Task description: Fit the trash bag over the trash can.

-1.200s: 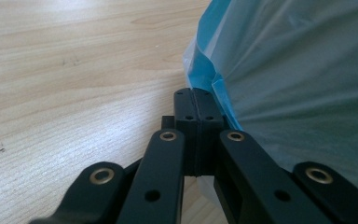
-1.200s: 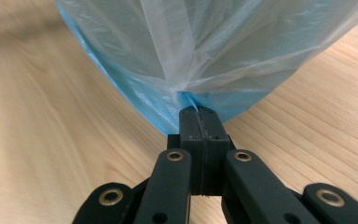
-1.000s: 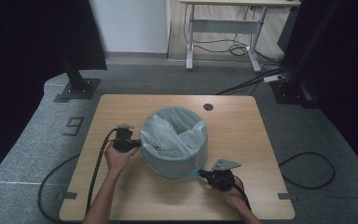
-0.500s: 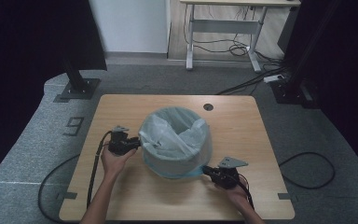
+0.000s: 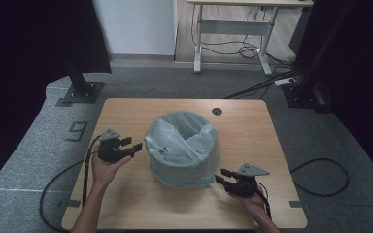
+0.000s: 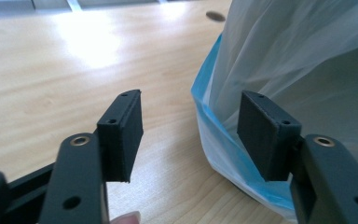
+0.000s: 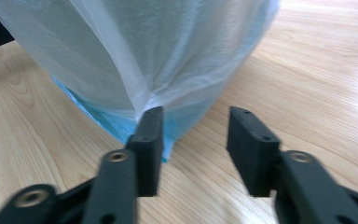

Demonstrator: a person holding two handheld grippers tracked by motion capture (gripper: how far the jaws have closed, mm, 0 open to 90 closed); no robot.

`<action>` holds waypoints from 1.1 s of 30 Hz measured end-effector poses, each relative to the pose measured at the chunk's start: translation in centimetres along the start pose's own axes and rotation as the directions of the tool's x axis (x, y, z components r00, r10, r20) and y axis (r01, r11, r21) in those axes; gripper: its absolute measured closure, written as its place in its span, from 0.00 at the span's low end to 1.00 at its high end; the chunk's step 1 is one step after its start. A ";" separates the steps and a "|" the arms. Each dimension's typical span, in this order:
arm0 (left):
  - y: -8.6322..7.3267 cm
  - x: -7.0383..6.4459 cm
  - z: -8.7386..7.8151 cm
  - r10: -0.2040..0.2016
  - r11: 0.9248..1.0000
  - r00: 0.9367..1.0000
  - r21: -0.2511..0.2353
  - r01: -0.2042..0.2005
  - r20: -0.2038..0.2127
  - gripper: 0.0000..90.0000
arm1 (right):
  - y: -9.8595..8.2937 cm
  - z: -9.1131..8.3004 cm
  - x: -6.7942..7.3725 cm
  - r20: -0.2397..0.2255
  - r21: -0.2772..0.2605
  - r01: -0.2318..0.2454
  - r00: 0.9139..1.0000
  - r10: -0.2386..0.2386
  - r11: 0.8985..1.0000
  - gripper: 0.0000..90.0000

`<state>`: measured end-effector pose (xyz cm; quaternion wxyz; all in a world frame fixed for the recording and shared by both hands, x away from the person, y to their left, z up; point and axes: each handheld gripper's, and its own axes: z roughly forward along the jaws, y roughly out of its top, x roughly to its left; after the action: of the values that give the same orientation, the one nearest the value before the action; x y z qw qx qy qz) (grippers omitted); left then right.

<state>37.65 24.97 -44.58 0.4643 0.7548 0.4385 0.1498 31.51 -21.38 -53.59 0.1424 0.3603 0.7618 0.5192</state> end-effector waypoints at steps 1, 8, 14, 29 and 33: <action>0.2 0.1 -0.5 -0.002 1.000 1.000 -0.010 0.002 0.007 0.44 | -0.1 -0.3 -0.1 0.003 -0.006 0.002 1.000 -0.002 1.000 0.56; 1.9 -0.2 -3.4 0.021 0.995 1.000 -0.095 -0.020 0.017 0.41 | 0.1 -1.5 -0.7 0.047 -0.058 -0.016 0.999 0.019 0.998 0.40; 3.6 -1.6 -4.8 0.065 0.994 0.997 -0.088 -0.061 0.040 0.38 | 0.3 -2.4 -1.0 0.063 -0.078 -0.032 0.997 0.037 0.996 0.39; 9.7 -6.2 -3.6 0.156 0.988 0.973 -0.049 -0.149 0.171 0.36 | 0.2 -3.9 -1.6 0.084 -0.100 -0.046 0.995 0.055 0.994 0.42; 10.4 -6.8 -2.7 0.165 0.986 0.966 -0.026 -0.164 0.200 0.34 | 0.2 -3.8 -1.5 0.081 -0.094 -0.040 0.996 0.047 0.995 0.42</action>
<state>37.51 19.16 -33.32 0.4958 0.7977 0.3243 0.1126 30.35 -24.98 -52.09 0.1790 0.3912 0.7224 0.5414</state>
